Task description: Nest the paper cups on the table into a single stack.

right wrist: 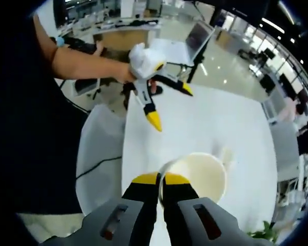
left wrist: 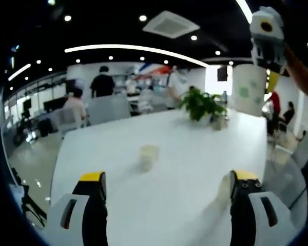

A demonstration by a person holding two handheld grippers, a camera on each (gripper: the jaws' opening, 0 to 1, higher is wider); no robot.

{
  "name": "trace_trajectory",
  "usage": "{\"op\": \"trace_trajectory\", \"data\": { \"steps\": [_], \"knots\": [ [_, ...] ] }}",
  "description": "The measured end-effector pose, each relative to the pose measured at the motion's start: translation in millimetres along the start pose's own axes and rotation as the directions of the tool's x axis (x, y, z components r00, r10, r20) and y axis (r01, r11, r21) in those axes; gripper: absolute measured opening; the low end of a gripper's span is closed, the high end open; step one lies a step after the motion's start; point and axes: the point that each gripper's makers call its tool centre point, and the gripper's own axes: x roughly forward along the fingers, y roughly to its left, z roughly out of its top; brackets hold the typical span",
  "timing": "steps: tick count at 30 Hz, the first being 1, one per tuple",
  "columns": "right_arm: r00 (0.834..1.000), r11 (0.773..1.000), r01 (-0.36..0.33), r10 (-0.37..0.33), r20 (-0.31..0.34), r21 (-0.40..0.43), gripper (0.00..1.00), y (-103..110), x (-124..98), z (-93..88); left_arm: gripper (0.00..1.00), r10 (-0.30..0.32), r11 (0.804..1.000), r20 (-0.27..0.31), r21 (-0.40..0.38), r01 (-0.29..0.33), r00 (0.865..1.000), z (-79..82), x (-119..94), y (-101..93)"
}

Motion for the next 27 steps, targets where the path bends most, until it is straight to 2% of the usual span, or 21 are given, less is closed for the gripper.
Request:
{"op": "trace_trajectory", "data": {
  "steps": [13,16,27],
  "knots": [
    [1.0,1.0,0.016,-0.016,-0.018,0.005,0.0,0,10,-6.1,0.98,0.01,1.0,-0.019,0.007,-0.01,1.0,-8.6,-2,-3.8],
    [1.0,1.0,0.023,-0.022,-0.01,0.018,0.0,1,12,-6.3,0.98,0.02,0.999,-0.055,0.034,-0.018,0.998,-17.2,-2,-2.7],
    [1.0,0.999,0.019,-0.019,-0.025,0.034,0.0,8,24,-16.7,0.98,0.016,1.0,-0.044,0.015,-0.015,0.999,-16.5,-3,-7.2]
  ]
}}
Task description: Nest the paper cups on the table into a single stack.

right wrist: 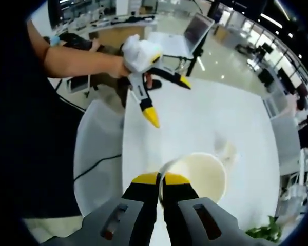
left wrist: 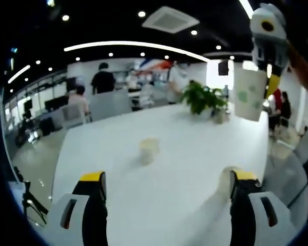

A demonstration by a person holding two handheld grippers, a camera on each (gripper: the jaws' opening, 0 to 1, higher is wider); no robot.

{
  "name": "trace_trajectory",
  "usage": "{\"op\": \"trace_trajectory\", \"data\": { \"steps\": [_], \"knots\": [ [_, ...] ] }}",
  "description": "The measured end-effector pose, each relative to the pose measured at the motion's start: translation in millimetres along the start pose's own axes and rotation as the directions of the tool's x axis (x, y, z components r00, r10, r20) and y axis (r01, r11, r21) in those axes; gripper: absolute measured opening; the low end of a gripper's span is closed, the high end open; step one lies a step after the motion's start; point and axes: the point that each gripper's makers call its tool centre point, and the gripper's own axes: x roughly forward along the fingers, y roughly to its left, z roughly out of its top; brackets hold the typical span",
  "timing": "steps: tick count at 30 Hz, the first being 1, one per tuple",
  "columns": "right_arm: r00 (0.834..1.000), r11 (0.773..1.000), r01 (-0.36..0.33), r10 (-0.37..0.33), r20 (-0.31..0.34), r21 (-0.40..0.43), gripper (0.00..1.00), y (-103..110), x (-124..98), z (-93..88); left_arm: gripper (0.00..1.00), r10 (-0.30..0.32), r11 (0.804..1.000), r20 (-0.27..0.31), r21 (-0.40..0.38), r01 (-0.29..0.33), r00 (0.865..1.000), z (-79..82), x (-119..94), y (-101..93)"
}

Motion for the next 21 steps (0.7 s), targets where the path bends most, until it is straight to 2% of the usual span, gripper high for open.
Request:
{"op": "trace_trajectory", "data": {
  "steps": [7,8,12,21],
  "knots": [
    [1.0,1.0,-0.012,0.012,-0.001,0.008,0.0,6,8,-2.7,0.98,0.002,1.0,-0.01,-0.013,-0.002,1.0,-3.6,0,0.1],
    [1.0,1.0,-0.013,0.013,-0.001,0.008,0.0,6,9,-3.1,0.98,-0.015,1.0,-0.019,-0.008,0.015,1.0,-5.3,0,-3.6],
    [1.0,1.0,-0.015,0.016,-0.007,0.011,0.0,7,15,-6.3,0.98,-0.019,0.997,-0.034,0.068,0.021,0.999,-9.6,3,-8.4],
    [1.0,0.999,-0.015,0.016,-0.017,0.031,0.0,9,24,-13.2,0.98,-0.028,0.998,-0.031,0.058,0.03,0.999,-9.9,7,-6.7]
  ]
}}
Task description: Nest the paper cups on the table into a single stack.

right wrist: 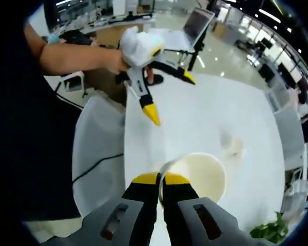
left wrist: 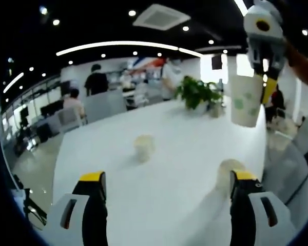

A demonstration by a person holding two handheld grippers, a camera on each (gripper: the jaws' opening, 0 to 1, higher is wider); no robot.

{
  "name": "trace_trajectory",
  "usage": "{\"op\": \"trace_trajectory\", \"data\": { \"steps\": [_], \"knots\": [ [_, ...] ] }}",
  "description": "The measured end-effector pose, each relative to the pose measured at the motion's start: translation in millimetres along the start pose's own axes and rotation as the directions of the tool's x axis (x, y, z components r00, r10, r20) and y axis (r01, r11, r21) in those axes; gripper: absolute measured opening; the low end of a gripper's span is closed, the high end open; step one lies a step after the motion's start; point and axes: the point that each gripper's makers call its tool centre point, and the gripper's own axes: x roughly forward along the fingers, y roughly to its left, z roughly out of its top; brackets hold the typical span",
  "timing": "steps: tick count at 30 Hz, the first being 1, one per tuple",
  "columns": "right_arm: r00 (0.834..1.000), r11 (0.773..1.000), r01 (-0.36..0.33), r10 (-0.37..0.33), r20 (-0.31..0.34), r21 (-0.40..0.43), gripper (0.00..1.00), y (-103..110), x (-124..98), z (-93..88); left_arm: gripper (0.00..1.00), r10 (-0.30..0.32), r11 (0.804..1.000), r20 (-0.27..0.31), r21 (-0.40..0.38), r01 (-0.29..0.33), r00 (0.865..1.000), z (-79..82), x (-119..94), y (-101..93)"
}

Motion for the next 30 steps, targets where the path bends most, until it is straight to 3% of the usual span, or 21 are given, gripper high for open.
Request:
{"op": "trace_trajectory", "data": {
  "steps": [30],
  "knots": [
    [1.0,0.999,-0.004,0.005,-0.016,0.034,0.0,7,33,-16.4,0.98,0.005,0.999,-0.008,-0.033,-0.005,1.0,-7.0,-2,7.8]
  ]
}}
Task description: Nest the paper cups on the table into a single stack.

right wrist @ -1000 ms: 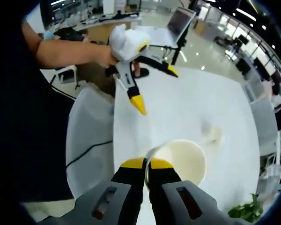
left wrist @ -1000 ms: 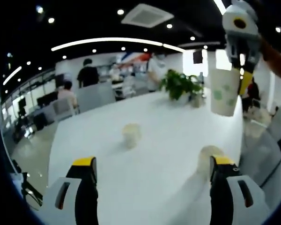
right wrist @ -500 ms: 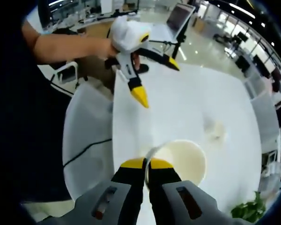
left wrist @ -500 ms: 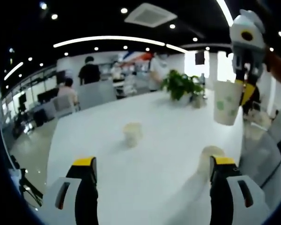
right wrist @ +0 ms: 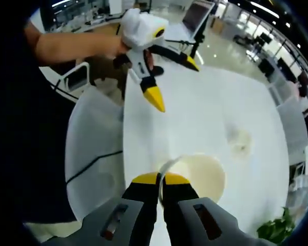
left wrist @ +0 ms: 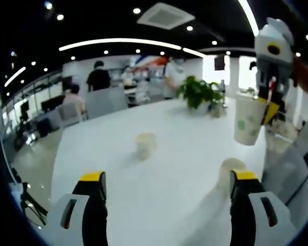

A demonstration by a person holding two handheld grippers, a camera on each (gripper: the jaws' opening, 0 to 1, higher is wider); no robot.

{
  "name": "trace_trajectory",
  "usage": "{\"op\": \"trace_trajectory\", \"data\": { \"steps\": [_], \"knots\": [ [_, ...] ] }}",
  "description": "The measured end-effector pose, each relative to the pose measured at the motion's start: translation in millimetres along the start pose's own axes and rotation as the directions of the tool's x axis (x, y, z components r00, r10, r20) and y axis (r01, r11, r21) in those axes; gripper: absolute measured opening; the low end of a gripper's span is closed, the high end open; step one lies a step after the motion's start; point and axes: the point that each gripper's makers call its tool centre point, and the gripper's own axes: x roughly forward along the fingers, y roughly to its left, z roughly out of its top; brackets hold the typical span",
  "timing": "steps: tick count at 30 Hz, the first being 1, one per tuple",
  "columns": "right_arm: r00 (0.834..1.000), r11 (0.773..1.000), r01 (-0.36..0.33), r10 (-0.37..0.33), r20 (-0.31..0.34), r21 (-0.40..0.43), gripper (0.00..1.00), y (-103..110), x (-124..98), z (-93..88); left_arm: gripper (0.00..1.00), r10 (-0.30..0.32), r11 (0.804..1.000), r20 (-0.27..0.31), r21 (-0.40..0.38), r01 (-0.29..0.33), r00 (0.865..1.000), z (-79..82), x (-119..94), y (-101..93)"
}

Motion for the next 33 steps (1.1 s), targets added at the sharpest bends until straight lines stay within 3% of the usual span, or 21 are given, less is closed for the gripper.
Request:
{"op": "trace_trajectory", "data": {
  "steps": [33],
  "knots": [
    [1.0,0.996,-0.029,0.029,-0.006,0.083,0.0,8,45,-19.1,0.98,0.011,0.998,0.024,-0.059,-0.009,1.0,-1.3,3,0.6]
  ]
}}
